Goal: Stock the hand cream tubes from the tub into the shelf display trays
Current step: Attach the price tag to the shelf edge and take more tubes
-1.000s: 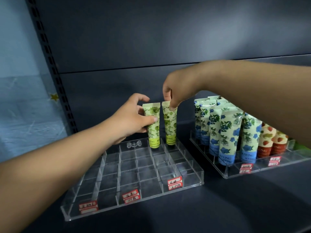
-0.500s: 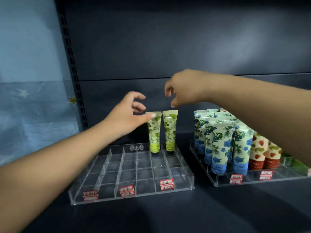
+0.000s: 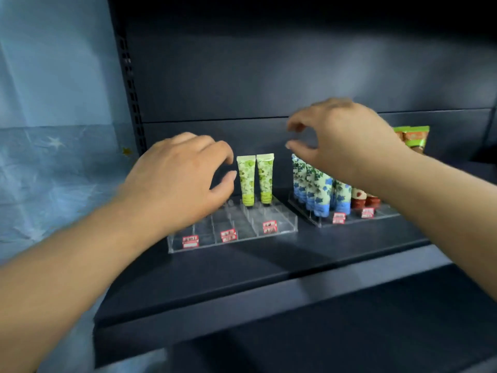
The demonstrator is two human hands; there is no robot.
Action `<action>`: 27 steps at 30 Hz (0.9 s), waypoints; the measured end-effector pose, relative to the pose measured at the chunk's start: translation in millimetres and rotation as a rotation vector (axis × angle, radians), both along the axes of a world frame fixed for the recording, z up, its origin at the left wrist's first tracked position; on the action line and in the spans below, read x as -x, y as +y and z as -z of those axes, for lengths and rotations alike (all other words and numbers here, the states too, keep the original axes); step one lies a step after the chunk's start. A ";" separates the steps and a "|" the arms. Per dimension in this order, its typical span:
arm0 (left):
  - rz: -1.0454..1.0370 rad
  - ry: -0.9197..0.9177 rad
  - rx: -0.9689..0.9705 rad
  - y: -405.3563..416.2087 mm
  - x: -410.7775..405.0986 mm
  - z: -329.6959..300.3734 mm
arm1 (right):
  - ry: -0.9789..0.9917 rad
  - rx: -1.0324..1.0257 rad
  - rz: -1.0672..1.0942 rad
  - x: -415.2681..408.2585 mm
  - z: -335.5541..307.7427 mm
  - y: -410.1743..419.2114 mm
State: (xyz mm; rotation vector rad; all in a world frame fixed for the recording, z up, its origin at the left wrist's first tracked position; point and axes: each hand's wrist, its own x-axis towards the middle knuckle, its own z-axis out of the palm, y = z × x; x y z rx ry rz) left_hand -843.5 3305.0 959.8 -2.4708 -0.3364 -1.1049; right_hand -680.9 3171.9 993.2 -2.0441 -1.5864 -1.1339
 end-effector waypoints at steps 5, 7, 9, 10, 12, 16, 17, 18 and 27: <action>0.230 0.015 0.083 -38.2 29.6 33.3 | -0.025 -0.144 -0.001 50.1 54.0 -36.0; 0.296 0.031 0.119 -55.3 35.7 49.7 | -0.002 -0.138 0.026 66.5 73.8 -51.4; 0.349 0.046 0.145 -70.6 38.2 63.7 | 0.020 -0.118 0.041 79.2 88.4 -67.0; 0.380 0.062 0.163 -78.9 39.1 71.7 | 0.030 -0.098 0.057 84.1 96.6 -76.4; 0.444 0.108 0.189 -95.6 40.1 86.5 | 0.068 -0.030 0.100 93.3 112.2 -94.8; 0.566 0.233 0.123 -126.5 31.3 116.1 | 0.126 0.076 0.157 98.9 140.5 -135.9; 0.592 0.264 0.124 -135.3 27.0 123.7 | 0.146 0.107 0.179 97.9 146.8 -148.5; 0.612 0.291 0.131 -144.0 22.2 130.4 | 0.159 0.123 0.200 95.6 152.7 -161.2; 0.715 0.441 0.204 -251.3 -56.4 174.3 | 0.309 0.204 0.407 37.9 196.6 -289.6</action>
